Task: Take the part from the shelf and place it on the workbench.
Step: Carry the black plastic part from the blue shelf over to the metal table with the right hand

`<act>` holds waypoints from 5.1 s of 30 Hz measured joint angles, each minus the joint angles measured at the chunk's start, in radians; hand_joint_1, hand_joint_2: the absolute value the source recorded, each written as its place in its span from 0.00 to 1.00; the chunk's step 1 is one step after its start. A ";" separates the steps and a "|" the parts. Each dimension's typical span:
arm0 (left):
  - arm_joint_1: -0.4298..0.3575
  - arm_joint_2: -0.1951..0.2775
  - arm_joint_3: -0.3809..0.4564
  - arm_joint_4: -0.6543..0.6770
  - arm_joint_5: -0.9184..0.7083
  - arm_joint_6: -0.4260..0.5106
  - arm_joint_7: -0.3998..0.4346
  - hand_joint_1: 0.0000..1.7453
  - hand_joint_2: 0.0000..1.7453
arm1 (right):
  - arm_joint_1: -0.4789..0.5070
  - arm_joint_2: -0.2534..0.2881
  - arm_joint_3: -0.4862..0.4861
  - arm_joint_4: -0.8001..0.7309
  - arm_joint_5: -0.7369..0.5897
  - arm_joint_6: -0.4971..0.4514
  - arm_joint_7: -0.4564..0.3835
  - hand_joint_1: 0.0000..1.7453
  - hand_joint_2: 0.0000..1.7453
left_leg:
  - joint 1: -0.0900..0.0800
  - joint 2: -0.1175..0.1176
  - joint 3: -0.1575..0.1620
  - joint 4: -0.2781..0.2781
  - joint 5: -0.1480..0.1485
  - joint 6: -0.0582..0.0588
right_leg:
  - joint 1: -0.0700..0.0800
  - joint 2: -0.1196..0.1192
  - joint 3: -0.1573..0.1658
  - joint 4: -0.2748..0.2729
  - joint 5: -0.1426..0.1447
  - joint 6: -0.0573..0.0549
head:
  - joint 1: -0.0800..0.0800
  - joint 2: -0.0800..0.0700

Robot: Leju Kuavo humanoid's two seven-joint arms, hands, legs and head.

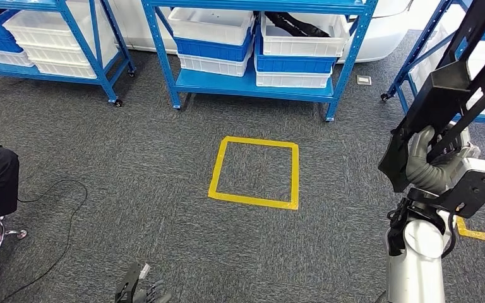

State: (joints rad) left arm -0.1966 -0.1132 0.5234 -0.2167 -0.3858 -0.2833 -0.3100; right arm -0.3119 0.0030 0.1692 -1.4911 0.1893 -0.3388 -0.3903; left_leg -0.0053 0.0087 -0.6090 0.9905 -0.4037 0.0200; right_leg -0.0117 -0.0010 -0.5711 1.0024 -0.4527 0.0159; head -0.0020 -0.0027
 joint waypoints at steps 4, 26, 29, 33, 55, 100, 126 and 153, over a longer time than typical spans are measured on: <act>0.001 0.003 0.000 0.000 0.000 -0.006 -0.005 0.00 1.00 | -0.001 0.001 0.001 0.003 0.027 -0.027 0.008 1.00 1.00 | -0.004 -0.001 -0.006 0.006 -0.001 0.002 | -0.008 0.000 -0.002 -0.001 0.003 0.005 | 0.000 0.000; 0.004 0.007 0.000 0.000 0.009 -0.012 -0.006 0.00 1.00 | 0.022 0.011 0.001 0.000 0.063 -0.041 0.032 1.00 1.00 | 0.006 -0.017 -0.013 -0.019 0.025 0.035 | -0.008 -0.001 -0.103 0.223 -0.111 0.012 | 0.003 0.000; 0.012 0.009 0.000 0.000 0.012 -0.011 -0.014 0.00 1.00 | 0.015 0.017 0.002 0.005 0.071 -0.033 0.042 1.00 1.00 | 0.010 -0.055 -0.038 0.000 0.037 0.008 | -0.018 0.011 -0.021 0.104 -0.071 0.030 | 0.002 0.000; 0.023 0.011 -0.001 0.000 0.013 -0.010 -0.020 0.00 1.00 | 0.008 0.028 0.002 0.011 0.082 -0.030 0.046 1.00 1.00 | 0.017 -0.020 -0.146 0.229 -0.088 -0.031 | -0.017 -0.014 0.013 0.019 -0.028 -0.015 | -0.005 0.000; 0.030 0.010 0.029 0.002 0.130 -0.019 -0.042 0.00 1.00 | 0.056 0.025 -0.058 0.004 0.084 -0.026 0.043 1.00 1.00 | 0.002 -0.089 0.001 0.004 -0.002 0.018 | -0.005 0.038 0.010 0.036 -0.042 0.024 | 0.002 0.000; 0.127 0.010 0.195 0.015 0.196 0.223 -0.079 0.00 1.00 | 0.275 0.097 -0.128 -0.145 0.134 -0.004 -0.039 1.00 1.00 | 0.025 0.023 -0.032 0.080 -0.037 -0.039 | -0.003 -0.058 0.057 -0.019 -0.037 -0.016 | -0.005 0.000; 0.126 0.005 0.194 0.015 0.160 0.214 -0.029 0.00 1.00 | 0.028 0.089 -0.049 -0.210 0.166 -0.009 0.021 1.00 1.00 | 0.017 -0.023 -0.149 0.295 -0.142 -0.034 | -0.007 -0.026 0.019 0.007 -0.025 -0.018 | -0.006 0.000; 0.116 -0.008 0.194 0.014 0.148 0.230 0.010 0.00 1.00 | -0.288 0.214 0.157 -0.061 0.169 0.046 0.140 1.00 1.00 | 0.017 -0.071 -0.070 0.088 -0.034 -0.029 | -0.021 0.025 -0.008 0.024 -0.014 -0.004 | -0.001 0.000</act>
State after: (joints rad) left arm -0.0809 -0.1210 0.7173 -0.2022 -0.2373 -0.0529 -0.2998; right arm -0.5997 0.2170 0.3263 -1.5517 0.3581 -0.2929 -0.2507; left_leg 0.0119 -0.0623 -0.6793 1.0783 -0.4373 -0.0091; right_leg -0.0324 0.0236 -0.5790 1.0266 -0.4663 0.0121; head -0.0032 -0.0027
